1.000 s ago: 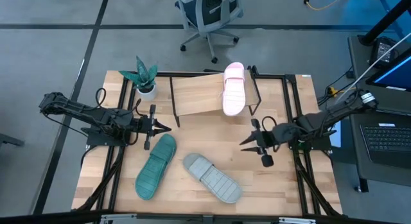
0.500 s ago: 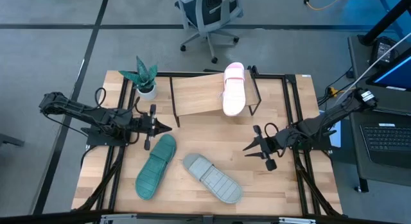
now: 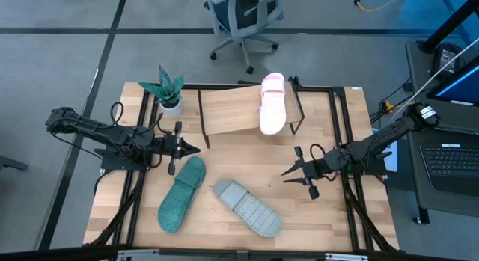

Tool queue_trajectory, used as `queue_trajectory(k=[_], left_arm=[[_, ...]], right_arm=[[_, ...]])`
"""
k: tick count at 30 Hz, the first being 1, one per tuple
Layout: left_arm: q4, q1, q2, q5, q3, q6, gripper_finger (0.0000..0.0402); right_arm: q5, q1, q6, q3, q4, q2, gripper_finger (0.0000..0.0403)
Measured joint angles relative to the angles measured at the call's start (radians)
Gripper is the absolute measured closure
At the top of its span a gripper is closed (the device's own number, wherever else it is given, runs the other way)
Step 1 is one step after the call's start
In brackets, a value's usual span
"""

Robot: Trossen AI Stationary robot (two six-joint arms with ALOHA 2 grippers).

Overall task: Pick and place slides into the shelf
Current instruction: Put the gray pair of slides on the shelf

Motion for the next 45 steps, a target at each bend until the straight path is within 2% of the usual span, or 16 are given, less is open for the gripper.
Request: queue_trajectory(k=[6,15,17,22,26,31,36,45], left_arm=[[0.0,0.0,0.0,0.0,0.0,0.0,0.0401],[-0.007,0.0,0.0,0.0,0.0,-0.001,0.0401],[-0.013,0.0,0.0,0.0,0.0,-0.001,0.0401],[-0.039,0.0,0.0,0.0,0.0,-0.003,0.0401],[-0.062,0.0,0.0,0.0,0.0,-0.003,0.0401],[-0.079,0.0,0.0,0.0,0.0,-0.003,0.0401],[-0.081,0.0,0.0,0.0,0.0,-0.001,0.0401],[-0.093,0.0,0.0,0.0,0.0,-0.001,0.0401]], right_arm=[[0.004,-0.021,-0.029,0.036,0.096,0.057,0.0295],[0.005,-0.021,-0.168,0.254,0.078,0.352,0.0295],[0.032,-0.021,-0.185,0.307,0.063,0.409,0.0295],[0.144,-0.021,-0.19,0.455,-0.089,0.51,0.0295],[0.151,-0.021,-0.228,0.559,-0.206,0.568,0.0294],[0.151,-0.021,-0.259,0.642,-0.235,0.629,0.0292],[0.173,-0.021,-0.262,0.701,-0.305,0.672,0.0253],[0.209,-0.021,-0.239,0.728,-0.314,0.688,0.0125]])
